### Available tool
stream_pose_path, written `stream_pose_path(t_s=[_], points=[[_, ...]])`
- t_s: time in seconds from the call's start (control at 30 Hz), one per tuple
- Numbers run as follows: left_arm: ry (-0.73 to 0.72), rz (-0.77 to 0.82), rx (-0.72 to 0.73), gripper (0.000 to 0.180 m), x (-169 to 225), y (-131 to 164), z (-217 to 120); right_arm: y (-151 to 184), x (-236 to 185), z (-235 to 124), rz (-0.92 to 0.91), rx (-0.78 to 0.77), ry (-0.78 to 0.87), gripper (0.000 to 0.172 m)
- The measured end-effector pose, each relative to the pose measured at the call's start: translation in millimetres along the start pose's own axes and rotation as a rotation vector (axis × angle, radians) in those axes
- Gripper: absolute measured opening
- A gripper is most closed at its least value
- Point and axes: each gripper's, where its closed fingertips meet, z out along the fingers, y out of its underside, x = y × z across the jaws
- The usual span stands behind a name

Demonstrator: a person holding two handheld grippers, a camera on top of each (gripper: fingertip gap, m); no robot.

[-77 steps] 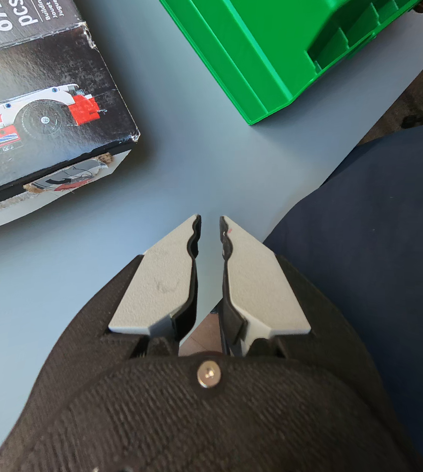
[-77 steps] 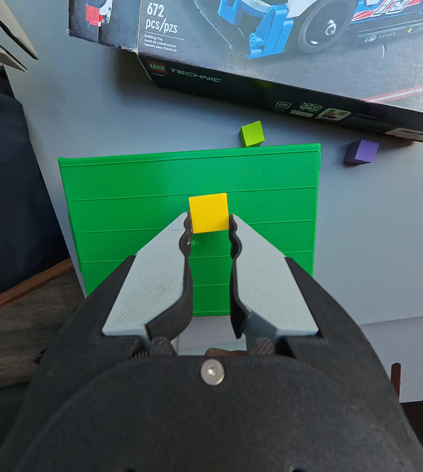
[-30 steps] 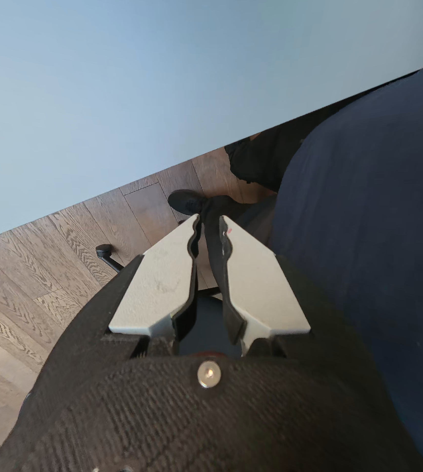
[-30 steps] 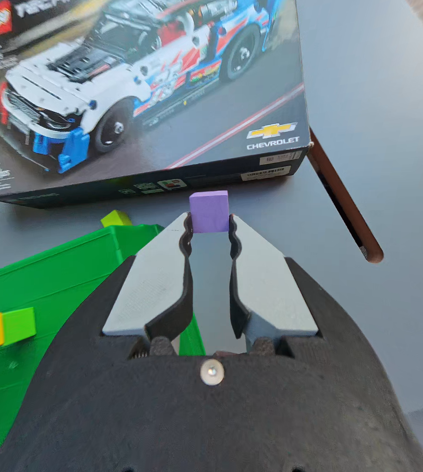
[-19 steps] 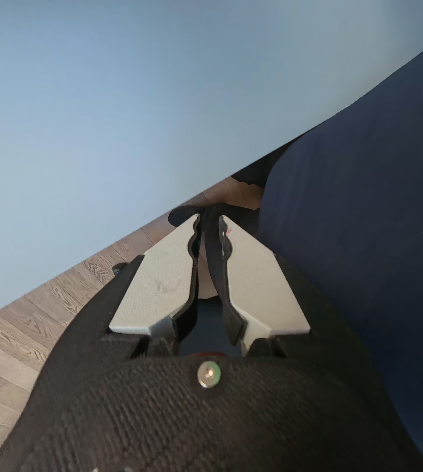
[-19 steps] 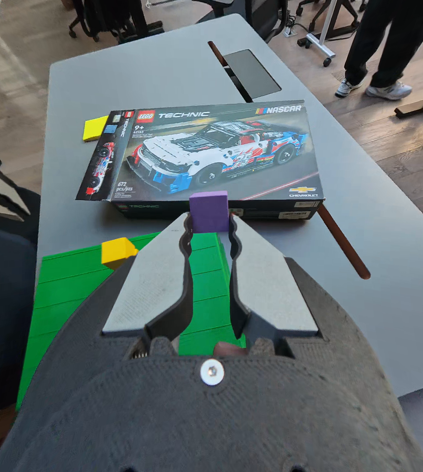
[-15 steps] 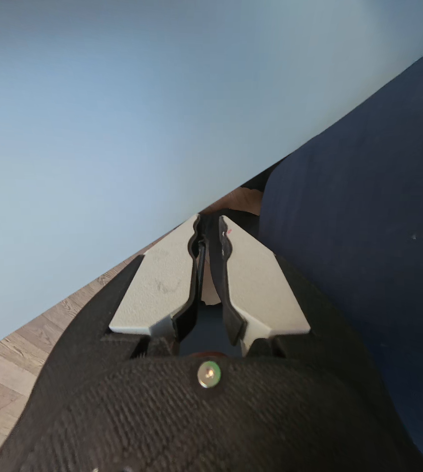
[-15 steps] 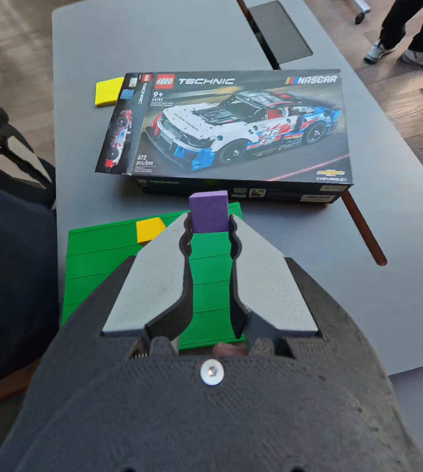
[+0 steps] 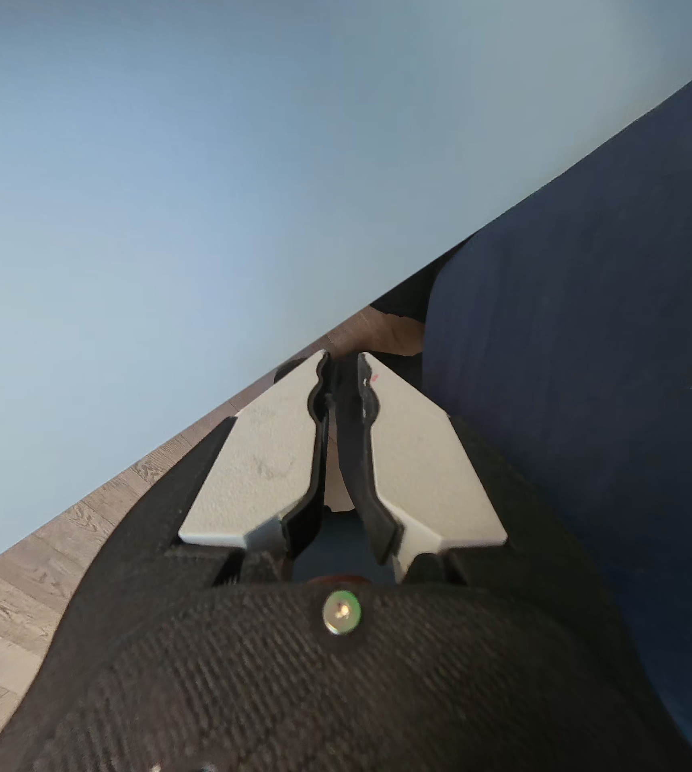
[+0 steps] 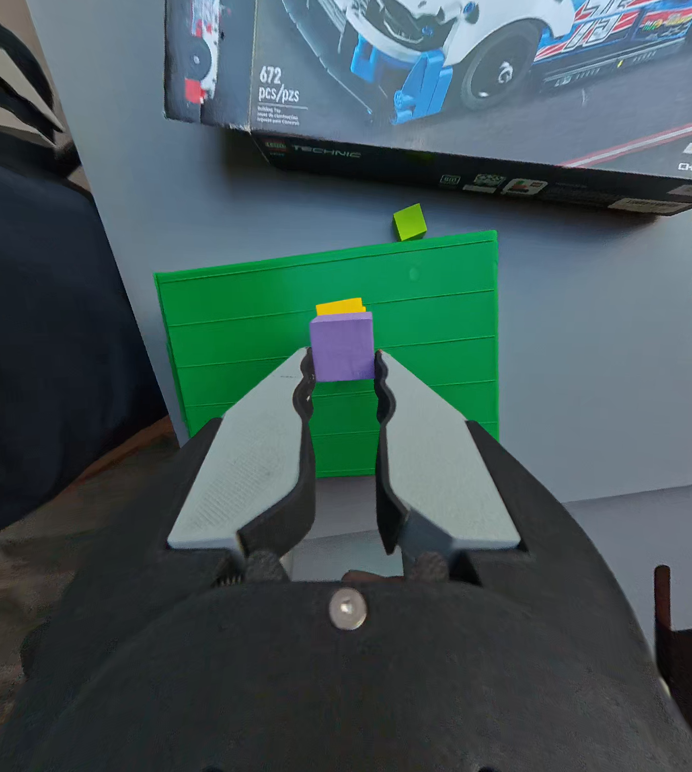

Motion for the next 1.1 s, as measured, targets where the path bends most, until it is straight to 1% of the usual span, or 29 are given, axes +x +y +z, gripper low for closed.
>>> stream_pose_path(t_s=[0.1,0.3,0.5,0.73,0.83,0.9,0.97,1.03,1.1], points=[[0.001,-0.023,0.012,0.011,-0.5,5.6,0.6,0.1,2.1,8.7,-0.026,-0.070,0.025,0.026],[-0.005,-0.076,0.030,0.011,-3.1,18.5,-0.5,-1.3,-0.5,19.0,-0.052,-0.122,0.020,0.026],[-0.005,-0.110,0.028,0.011,-3.6,29.5,-1.3,0.9,-4.9,23.8,-0.053,-0.128,0.003,0.026],[-0.007,-0.109,0.029,0.011,-4.2,27.5,-2.2,1.3,-3.2,27.7,-0.048,-0.111,0.000,0.026],[-0.002,-0.102,0.033,0.012,-4.0,23.5,-4.1,0.2,-5.2,26.7,-0.040,-0.085,-0.018,0.027],[0.007,-0.089,0.043,0.013,-2.7,18.2,-6.8,-1.3,-6.4,25.0,-0.029,-0.058,-0.032,0.034],[0.018,-0.064,0.062,0.015,-0.6,8.0,-11.5,-2.3,-8.2,22.5,-0.020,-0.033,-0.049,0.036],[0.025,-0.018,0.096,0.017,1.2,-9.7,-19.1,-1.4,-8.6,19.2,-0.017,-0.014,-0.053,0.037],[0.028,0.033,0.152,0.019,2.2,-38.2,-31.2,0.1,-8.0,13.7,-0.011,0.012,-0.050,0.037]])
